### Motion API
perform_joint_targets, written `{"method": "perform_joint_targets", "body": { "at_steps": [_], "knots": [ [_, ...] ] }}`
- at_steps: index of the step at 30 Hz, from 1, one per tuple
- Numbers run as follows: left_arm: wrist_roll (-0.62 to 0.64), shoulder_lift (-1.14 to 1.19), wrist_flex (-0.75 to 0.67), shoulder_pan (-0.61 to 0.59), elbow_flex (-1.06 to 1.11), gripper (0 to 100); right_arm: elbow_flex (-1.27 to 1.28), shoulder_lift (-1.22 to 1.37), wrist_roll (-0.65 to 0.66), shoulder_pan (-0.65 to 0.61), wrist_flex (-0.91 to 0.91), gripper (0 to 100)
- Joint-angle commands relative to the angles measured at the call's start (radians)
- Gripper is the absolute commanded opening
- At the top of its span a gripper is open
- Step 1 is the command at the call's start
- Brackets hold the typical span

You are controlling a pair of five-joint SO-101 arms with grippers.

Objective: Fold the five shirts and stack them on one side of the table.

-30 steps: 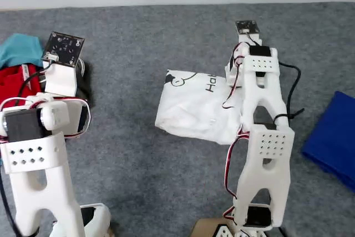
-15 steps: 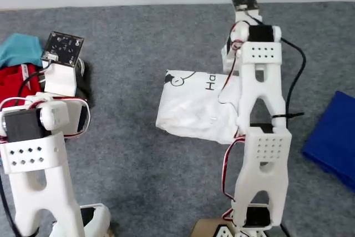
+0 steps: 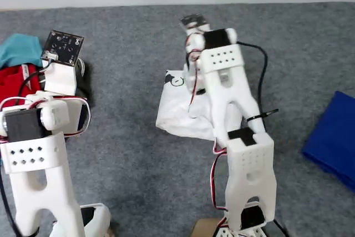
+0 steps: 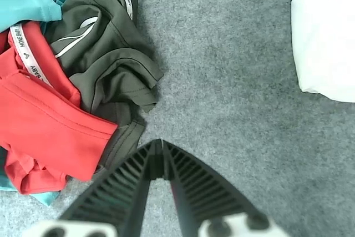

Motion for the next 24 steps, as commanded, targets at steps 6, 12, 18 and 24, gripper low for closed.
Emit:
{"method": "perform_joint_targets", "body": {
  "at_steps": [6,12,18,24],
  "knots": [
    [-0.008,-0.080,0.009,-0.135,-0.002,0,0.207,-0.341,-0.152,-0.033,0.042,1.0],
    [-0.008,-0.115,0.005,-0.308,-0.002,0,0.338,-0.389,-0.305,-0.053,-0.018,1.0],
    [-0.008,-0.115,0.003,-0.407,-0.001,0,0.377,-0.329,-0.336,-0.127,-0.093,1.0],
    [-0.008,-0.120,0.003,-0.489,-0.001,0,0.376,-0.200,-0.407,-0.199,-0.088,1.0]
  ]
}}
